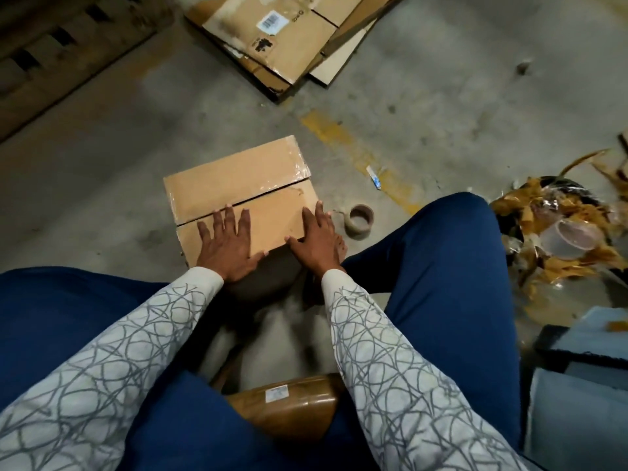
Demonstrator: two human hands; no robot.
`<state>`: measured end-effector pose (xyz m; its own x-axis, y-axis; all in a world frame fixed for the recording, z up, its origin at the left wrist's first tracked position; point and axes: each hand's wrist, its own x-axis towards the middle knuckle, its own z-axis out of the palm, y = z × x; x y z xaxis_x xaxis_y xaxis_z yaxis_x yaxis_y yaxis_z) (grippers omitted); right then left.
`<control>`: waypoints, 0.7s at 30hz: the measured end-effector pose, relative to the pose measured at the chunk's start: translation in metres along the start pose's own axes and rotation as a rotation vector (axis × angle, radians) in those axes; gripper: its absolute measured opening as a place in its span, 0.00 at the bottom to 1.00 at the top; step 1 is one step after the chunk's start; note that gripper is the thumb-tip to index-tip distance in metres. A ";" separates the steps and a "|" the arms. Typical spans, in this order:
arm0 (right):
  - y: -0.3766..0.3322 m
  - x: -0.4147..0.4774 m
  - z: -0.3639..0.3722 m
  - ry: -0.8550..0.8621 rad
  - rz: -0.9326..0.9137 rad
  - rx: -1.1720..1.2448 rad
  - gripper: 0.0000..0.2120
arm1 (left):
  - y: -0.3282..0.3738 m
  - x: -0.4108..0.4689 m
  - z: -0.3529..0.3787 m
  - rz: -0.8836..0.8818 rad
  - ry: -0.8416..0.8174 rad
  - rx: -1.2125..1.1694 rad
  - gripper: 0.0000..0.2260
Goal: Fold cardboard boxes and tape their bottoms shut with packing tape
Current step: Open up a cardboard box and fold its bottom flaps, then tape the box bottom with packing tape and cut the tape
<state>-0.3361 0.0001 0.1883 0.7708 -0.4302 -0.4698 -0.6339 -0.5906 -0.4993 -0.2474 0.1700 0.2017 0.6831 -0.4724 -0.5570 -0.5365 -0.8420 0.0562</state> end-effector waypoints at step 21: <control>0.143 0.116 0.014 0.323 0.267 0.345 0.11 | 0.159 0.099 0.007 0.545 0.217 0.146 0.30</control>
<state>-0.3382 -0.1251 0.0523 0.5256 -0.7546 -0.3928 -0.7526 -0.1972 -0.6283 -0.2684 -0.0087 0.1493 0.3678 -0.8810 -0.2975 -0.8897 -0.4265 0.1631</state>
